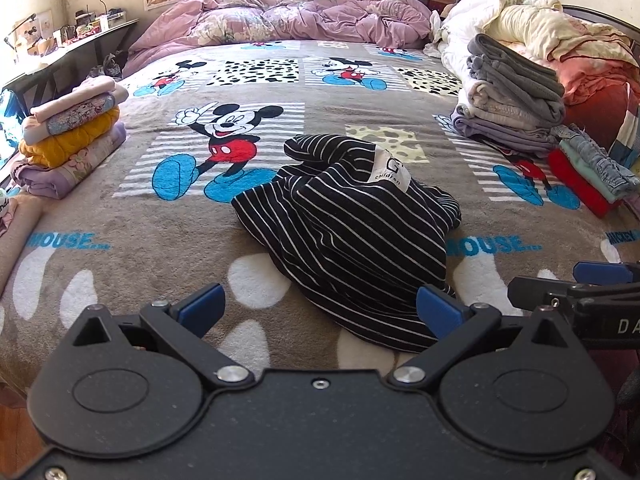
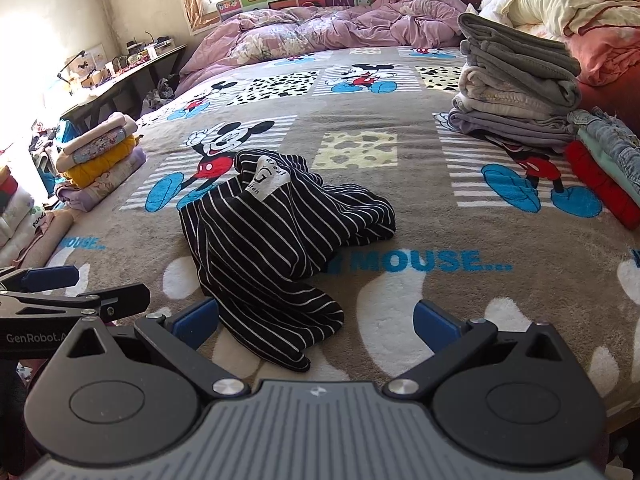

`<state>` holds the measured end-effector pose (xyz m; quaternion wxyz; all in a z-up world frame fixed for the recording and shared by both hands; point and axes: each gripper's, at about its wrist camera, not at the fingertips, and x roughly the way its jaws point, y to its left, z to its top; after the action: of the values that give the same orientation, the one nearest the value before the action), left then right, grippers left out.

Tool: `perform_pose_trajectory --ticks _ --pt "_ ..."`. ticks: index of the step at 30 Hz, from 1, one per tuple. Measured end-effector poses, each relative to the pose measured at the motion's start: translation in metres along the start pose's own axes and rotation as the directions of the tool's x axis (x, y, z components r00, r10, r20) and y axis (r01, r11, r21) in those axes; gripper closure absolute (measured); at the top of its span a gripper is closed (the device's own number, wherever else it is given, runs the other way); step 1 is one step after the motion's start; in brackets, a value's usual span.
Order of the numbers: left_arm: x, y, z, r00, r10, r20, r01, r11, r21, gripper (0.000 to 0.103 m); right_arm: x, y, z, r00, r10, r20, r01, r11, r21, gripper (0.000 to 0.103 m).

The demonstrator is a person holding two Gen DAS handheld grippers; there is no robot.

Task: Fold clothes
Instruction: 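Grasp the striped garment edge with the left gripper while the right gripper grasps another edge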

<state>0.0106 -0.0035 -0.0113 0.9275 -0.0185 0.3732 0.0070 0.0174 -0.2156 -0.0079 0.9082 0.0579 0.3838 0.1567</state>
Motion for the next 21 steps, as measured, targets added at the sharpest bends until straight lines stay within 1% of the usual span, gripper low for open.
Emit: perform_pose_trajectory --ticks 1,5,10,12,16,18,19,21 --pt "0.002 0.000 0.002 1.000 0.007 0.003 -0.007 1.000 0.010 0.000 0.001 -0.003 0.001 1.000 0.011 0.003 -0.011 1.000 0.013 0.000" --pt "0.011 0.006 0.012 1.000 -0.023 0.003 0.023 0.999 0.026 0.000 0.009 -0.014 0.007 1.000 0.020 0.008 -0.021 0.998 0.054 0.000" --pt "0.033 0.011 0.029 0.999 -0.037 -0.035 0.038 0.999 0.037 0.000 0.025 -0.033 0.014 0.998 0.060 0.015 -0.061 0.988 0.139 0.000" --pt "0.043 0.013 0.037 0.997 -0.056 -0.047 0.057 0.998 0.034 0.000 0.035 -0.040 0.017 0.997 0.073 0.017 -0.075 0.983 0.166 0.000" --pt "0.064 0.021 0.058 0.992 -0.118 -0.051 0.117 0.993 -0.006 0.000 0.058 -0.054 0.022 0.993 0.110 0.045 -0.117 0.973 0.199 0.000" --pt "0.073 0.026 0.069 0.981 -0.192 -0.026 0.191 0.981 -0.026 0.000 0.068 -0.061 0.025 0.990 0.128 0.059 -0.138 0.966 0.220 0.000" --pt "0.078 0.027 0.074 0.977 -0.214 -0.016 0.213 0.977 -0.027 0.000 0.073 -0.065 0.028 0.988 0.139 0.065 -0.151 0.961 0.230 0.000" --pt "0.088 0.027 0.086 0.976 -0.217 -0.007 0.217 0.976 -0.016 0.000 0.083 -0.073 0.033 0.988 0.135 0.074 -0.150 0.956 0.253 0.000"
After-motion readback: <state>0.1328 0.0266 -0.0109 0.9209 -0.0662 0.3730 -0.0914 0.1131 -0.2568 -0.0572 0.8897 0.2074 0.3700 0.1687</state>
